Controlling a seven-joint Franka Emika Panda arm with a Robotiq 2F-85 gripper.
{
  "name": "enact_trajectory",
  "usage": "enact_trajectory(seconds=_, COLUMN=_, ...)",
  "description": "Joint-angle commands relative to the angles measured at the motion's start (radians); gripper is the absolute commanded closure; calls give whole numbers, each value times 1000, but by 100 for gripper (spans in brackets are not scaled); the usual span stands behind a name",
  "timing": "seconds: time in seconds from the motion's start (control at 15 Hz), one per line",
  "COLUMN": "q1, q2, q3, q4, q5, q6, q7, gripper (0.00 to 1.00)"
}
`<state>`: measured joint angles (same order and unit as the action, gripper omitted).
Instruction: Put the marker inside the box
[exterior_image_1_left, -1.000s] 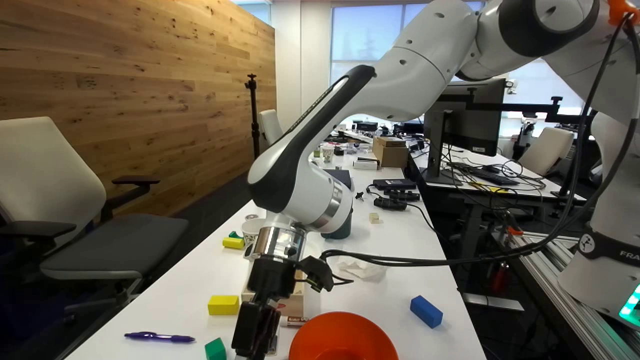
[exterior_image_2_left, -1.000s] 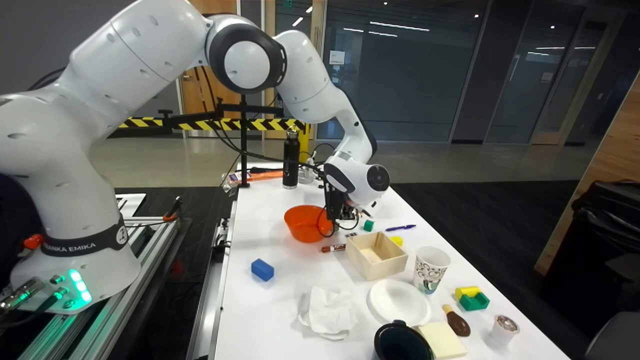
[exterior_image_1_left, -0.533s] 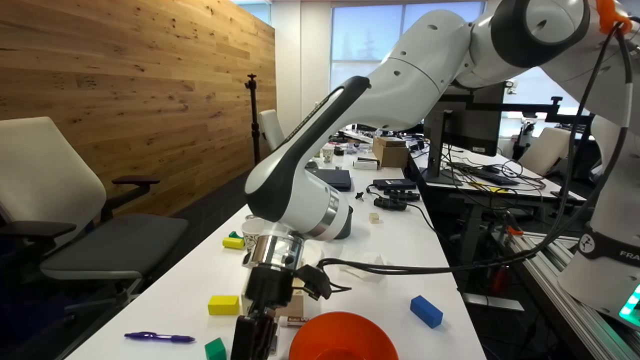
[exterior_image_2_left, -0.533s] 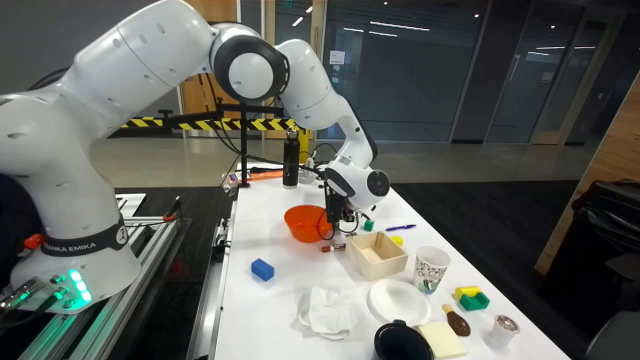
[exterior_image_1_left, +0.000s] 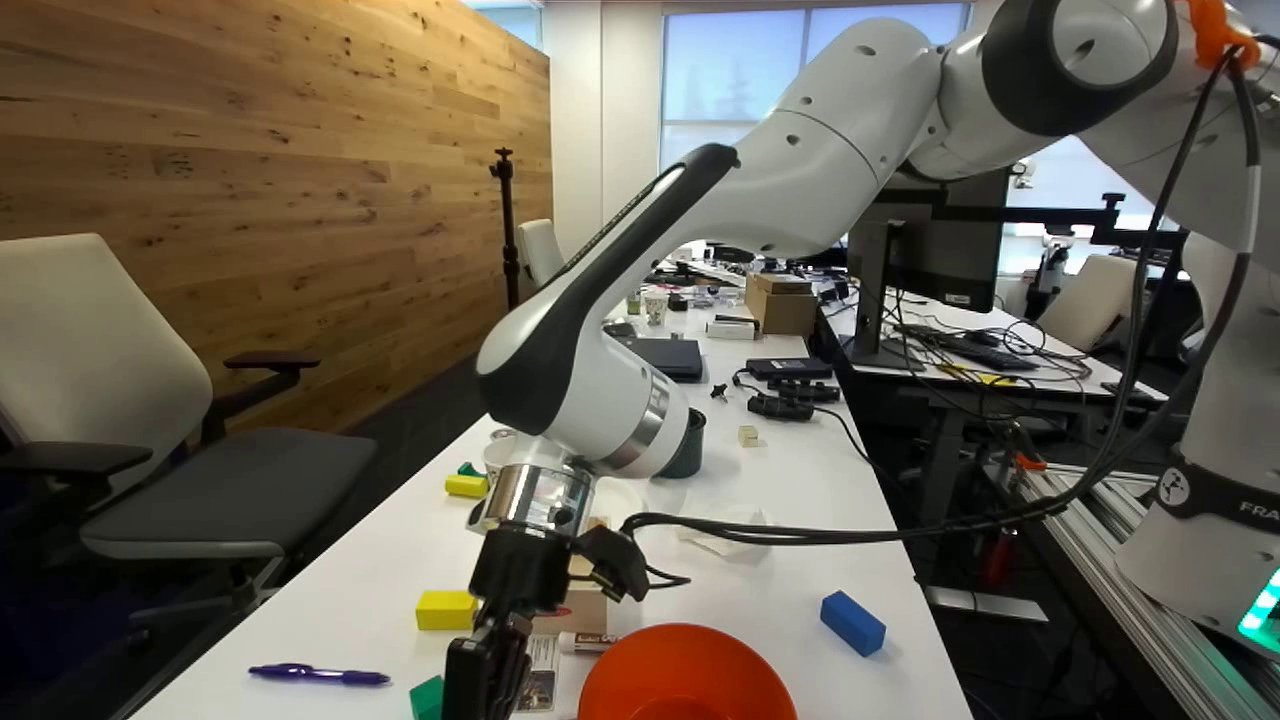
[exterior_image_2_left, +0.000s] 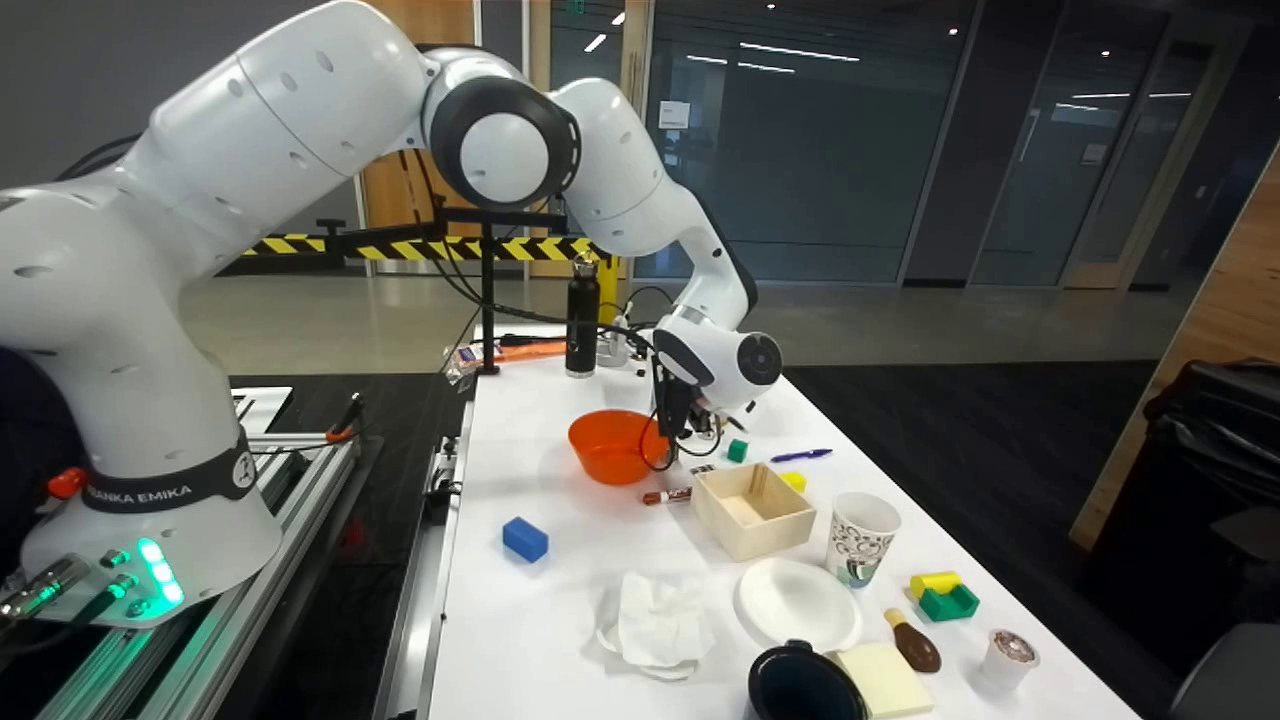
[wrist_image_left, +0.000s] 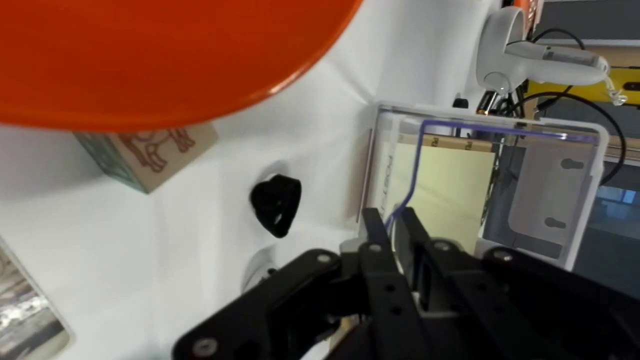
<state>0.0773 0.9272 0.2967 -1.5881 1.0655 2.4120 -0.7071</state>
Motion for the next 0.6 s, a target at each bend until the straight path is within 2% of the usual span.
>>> enact_trajectory(seconds=0.0, q1=14, q2=-33, q3=13, q4=-5, q5=-2, q6=-10, q7=17, gripper=98)
enact_trajectory(seconds=0.53, q1=143, q2=-92, q3=-28, q4=-13, q5=-122, q6=51, q7=162, gripper=98)
